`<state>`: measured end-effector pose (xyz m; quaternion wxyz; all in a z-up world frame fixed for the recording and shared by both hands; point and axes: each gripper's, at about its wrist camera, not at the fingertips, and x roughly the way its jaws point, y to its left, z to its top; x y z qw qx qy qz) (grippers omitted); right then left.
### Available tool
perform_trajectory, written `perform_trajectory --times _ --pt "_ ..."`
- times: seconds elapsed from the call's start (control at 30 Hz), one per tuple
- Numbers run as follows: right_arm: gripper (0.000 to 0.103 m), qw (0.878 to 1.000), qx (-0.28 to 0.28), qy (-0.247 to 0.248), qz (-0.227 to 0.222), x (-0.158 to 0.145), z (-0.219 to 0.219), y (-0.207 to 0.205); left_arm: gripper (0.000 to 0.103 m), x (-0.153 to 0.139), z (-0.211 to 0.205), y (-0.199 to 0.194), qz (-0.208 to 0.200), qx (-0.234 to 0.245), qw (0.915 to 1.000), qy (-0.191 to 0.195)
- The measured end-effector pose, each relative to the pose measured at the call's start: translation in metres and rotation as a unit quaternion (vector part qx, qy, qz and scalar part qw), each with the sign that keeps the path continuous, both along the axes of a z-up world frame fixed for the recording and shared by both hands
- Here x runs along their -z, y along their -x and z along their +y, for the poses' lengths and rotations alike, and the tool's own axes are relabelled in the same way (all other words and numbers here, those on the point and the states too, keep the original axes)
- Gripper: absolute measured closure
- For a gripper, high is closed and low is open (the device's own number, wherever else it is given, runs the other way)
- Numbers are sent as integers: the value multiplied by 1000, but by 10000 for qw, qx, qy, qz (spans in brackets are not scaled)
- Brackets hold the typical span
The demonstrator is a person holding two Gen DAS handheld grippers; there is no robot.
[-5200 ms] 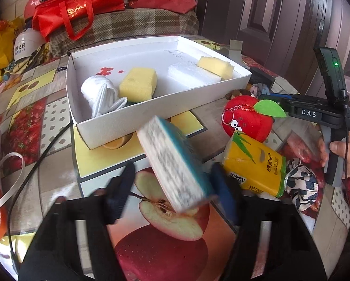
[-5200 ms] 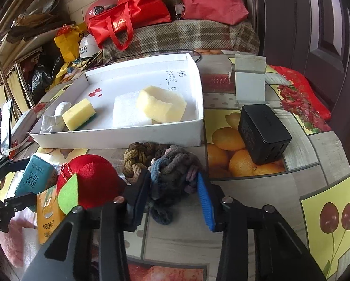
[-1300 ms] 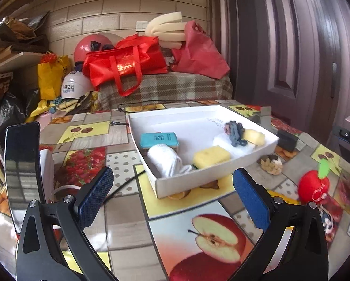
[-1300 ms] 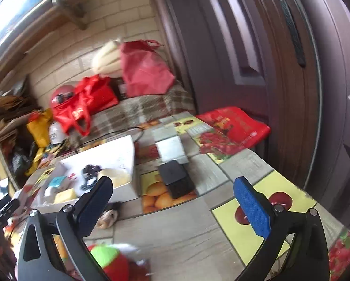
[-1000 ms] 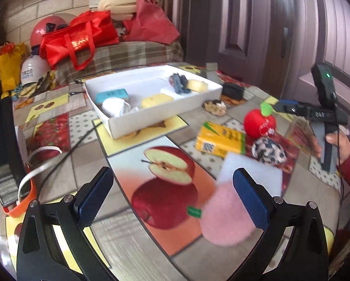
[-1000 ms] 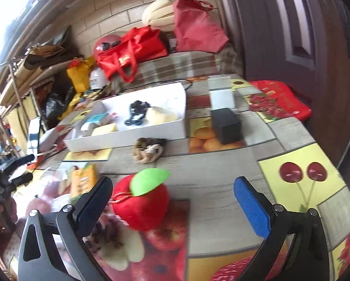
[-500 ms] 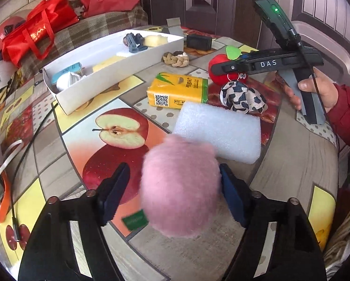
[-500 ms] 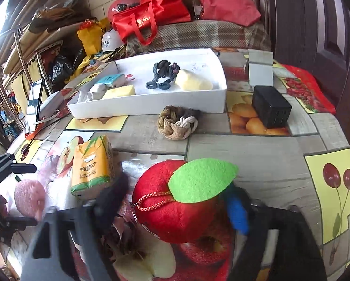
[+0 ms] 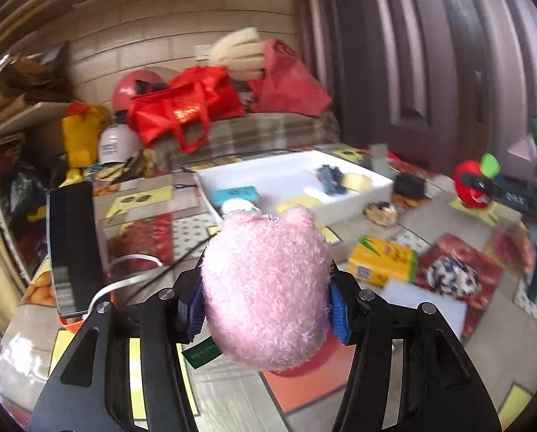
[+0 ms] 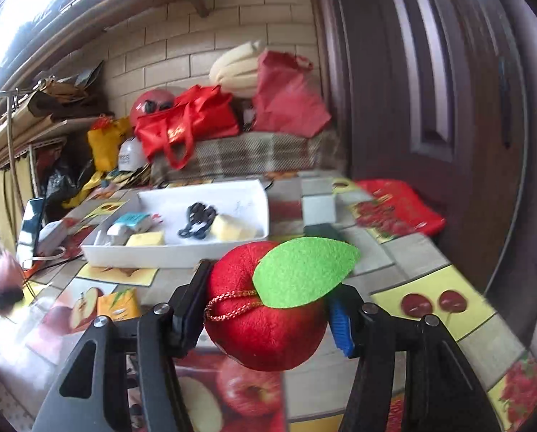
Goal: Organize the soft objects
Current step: 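Lift the pink ball and apple plush and carry them toward the white box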
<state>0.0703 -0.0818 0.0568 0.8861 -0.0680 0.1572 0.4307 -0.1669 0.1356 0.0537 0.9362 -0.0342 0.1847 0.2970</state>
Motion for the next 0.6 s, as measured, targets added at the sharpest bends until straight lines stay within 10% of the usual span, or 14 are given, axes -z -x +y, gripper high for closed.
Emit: perform_trajectory --times 0.6 --pt "44 9990 -123 388 189 6 45 -28 48 4 35 -70 107 -541 9985 -61"
